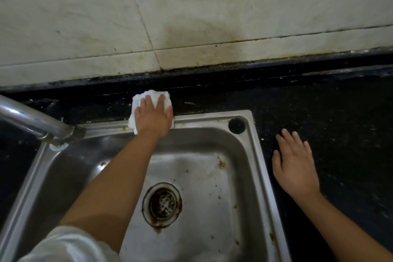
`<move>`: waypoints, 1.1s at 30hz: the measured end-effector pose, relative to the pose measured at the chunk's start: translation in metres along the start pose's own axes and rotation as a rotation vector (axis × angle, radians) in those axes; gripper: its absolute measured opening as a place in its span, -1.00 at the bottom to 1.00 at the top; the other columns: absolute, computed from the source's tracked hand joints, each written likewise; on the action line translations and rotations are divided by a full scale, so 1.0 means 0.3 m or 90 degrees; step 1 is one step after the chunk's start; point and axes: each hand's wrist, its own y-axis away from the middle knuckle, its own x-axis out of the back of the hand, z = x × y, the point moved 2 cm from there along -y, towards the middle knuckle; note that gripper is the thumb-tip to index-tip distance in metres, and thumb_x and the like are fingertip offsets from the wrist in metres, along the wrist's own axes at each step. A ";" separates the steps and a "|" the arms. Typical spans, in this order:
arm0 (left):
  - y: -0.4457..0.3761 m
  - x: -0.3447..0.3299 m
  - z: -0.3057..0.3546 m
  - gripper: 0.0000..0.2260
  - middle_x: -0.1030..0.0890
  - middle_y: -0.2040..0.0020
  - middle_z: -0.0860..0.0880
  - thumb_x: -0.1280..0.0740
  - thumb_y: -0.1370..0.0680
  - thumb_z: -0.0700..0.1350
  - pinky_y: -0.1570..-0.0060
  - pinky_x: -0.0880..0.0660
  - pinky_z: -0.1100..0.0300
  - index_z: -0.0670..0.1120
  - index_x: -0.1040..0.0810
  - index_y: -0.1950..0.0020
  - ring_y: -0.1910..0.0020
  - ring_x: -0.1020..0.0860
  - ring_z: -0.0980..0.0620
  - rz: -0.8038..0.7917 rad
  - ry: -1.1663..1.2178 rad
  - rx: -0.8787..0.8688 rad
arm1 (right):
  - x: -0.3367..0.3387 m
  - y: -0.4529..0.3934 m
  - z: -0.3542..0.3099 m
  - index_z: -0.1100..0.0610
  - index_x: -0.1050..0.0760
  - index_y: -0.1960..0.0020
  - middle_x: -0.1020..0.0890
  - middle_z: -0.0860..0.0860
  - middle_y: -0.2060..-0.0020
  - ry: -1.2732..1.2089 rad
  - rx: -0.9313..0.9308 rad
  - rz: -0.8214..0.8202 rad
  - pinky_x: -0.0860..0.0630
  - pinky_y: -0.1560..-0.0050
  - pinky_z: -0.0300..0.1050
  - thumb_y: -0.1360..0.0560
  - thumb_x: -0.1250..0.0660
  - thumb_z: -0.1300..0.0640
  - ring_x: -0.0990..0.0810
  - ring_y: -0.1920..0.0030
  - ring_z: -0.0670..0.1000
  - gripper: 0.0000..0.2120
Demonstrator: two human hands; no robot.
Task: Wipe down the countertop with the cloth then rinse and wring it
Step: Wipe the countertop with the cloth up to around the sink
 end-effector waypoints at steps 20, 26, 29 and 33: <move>0.033 0.017 -0.094 -0.57 0.02 -0.53 -0.16 0.09 -0.64 0.01 -0.44 0.03 0.00 0.00 -0.03 -0.51 -0.51 0.03 -0.09 -0.023 -0.026 -0.095 | 0.016 0.011 -0.025 0.26 -0.30 -0.37 -0.27 0.18 -0.42 -0.015 0.055 -0.008 0.11 -0.42 0.04 -0.44 0.20 -0.15 -0.13 -0.47 0.12 -0.28; -0.017 0.035 -0.185 -0.55 -0.01 -0.51 -0.23 0.09 -0.63 0.04 -0.43 0.00 -0.02 -0.02 -0.01 -0.51 -0.48 0.00 -0.17 -0.002 -0.011 0.028 | 0.016 0.016 -0.023 0.29 -0.32 -0.36 -0.30 0.21 -0.41 -0.008 0.064 0.014 0.08 -0.41 0.04 -0.47 0.14 -0.11 -0.15 -0.46 0.16 -0.34; -0.017 0.029 -0.211 -0.54 -0.01 -0.50 -0.27 0.05 -0.62 0.05 -0.44 0.07 -0.02 -0.03 -0.04 -0.51 -0.48 0.02 -0.21 0.024 0.010 0.117 | 0.005 0.015 -0.021 0.29 -0.32 -0.35 -0.30 0.21 -0.40 0.006 0.066 0.009 0.07 -0.42 0.06 -0.47 0.13 -0.08 -0.15 -0.46 0.16 -0.36; -0.026 0.035 -0.225 -0.53 0.04 -0.51 -0.28 0.05 -0.62 0.06 -0.45 0.14 -0.03 -0.03 -0.02 -0.51 -0.49 0.08 -0.20 0.021 0.067 0.223 | 0.013 0.018 -0.020 0.31 -0.32 -0.35 -0.29 0.21 -0.41 -0.006 0.058 -0.001 0.07 -0.44 0.06 -0.59 -0.07 0.09 -0.13 -0.47 0.15 -0.58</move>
